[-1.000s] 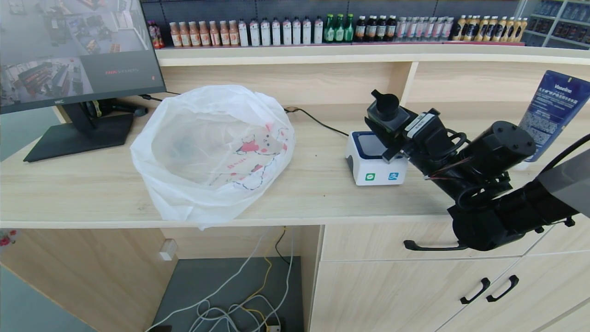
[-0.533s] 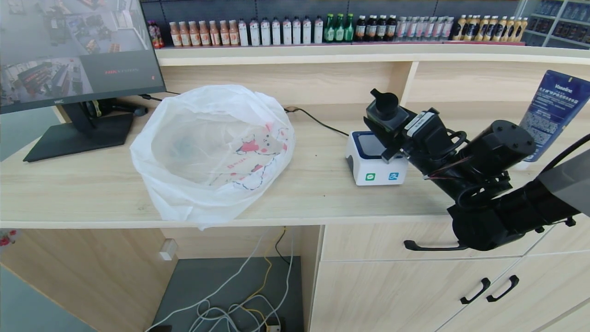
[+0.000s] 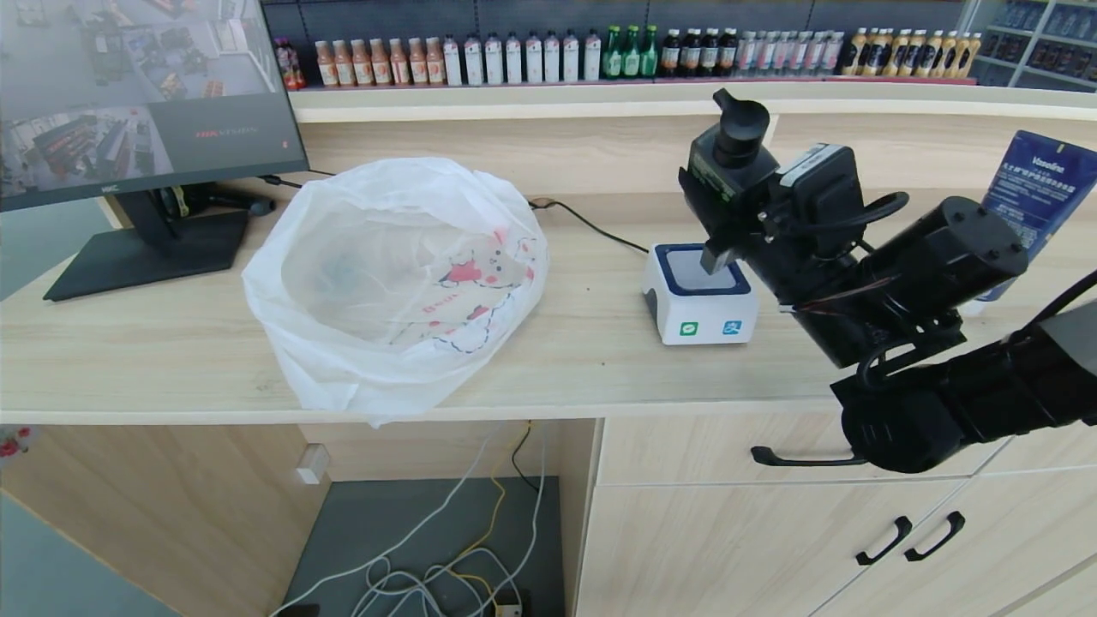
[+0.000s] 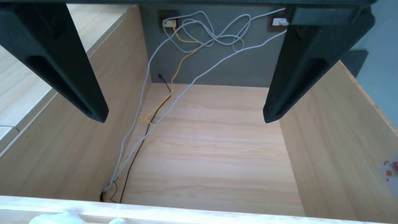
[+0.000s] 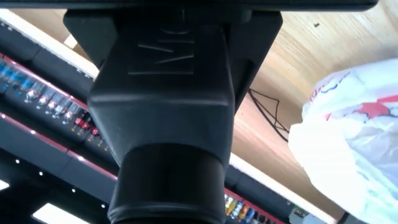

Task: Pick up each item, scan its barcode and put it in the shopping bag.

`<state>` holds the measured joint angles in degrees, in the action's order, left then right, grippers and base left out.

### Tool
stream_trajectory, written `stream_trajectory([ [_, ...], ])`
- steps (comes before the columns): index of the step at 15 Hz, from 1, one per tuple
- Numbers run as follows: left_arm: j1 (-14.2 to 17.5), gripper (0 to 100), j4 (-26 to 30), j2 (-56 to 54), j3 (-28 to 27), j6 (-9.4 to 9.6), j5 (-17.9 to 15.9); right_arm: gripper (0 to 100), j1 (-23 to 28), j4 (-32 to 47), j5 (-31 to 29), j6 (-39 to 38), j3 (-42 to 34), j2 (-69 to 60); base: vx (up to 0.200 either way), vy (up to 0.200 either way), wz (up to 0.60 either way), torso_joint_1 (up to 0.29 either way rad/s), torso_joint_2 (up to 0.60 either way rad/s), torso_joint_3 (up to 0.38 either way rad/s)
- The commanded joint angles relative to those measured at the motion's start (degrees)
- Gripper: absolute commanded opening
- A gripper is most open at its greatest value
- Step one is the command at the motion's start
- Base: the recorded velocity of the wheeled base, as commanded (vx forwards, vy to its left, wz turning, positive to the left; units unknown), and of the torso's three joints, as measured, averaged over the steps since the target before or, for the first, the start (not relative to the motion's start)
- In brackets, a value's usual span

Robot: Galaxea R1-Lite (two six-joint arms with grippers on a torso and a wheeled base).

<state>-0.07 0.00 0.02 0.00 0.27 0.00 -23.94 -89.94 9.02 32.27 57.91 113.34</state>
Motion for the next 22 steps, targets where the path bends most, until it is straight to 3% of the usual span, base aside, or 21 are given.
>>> stream_trajectory([
  [1, 0.0, 100, 0.0, 0.0, 0.0, 0.0, 0.0, 0, -3.2, -0.1, -2.6, -2.4, -1.5, -2.5, 0.0, 0.0, 0.0, 0.0, 0.0, 0.0],
  [6, 0.0, 100, 0.0, 0.0, 0.0, 0.0, 0.0, 0, -5.3, -0.1, -6.2, -10.0, -11.1, -10.4, 0.0, 0.0, 0.0, 0.0, 0.0, 0.0],
  [10, 0.0, 100, 0.0, 0.0, 0.0, 0.0, 0.0, 0, -7.3, -0.1, -18.4, -18.9, -14.0, -12.3, 0.0, 0.0, 0.0, 0.0, 0.0, 0.0],
  [15, 0.1, 100, 0.0, 0.0, 0.0, 0.08, 0.0, 0, -10.1, -0.1, -21.1, -21.2, -15.3, -14.7, 0.0, 0.0, 0.0, 0.0, 0.0, 0.0],
  [22, 0.0, 100, 0.0, 0.0, 0.0, 0.08, 0.0, 0, -9.2, -0.1, -21.7, -23.0, -14.6, -13.8, 0.0, 0.0, 0.0, 0.0, 0.0, 0.0],
])
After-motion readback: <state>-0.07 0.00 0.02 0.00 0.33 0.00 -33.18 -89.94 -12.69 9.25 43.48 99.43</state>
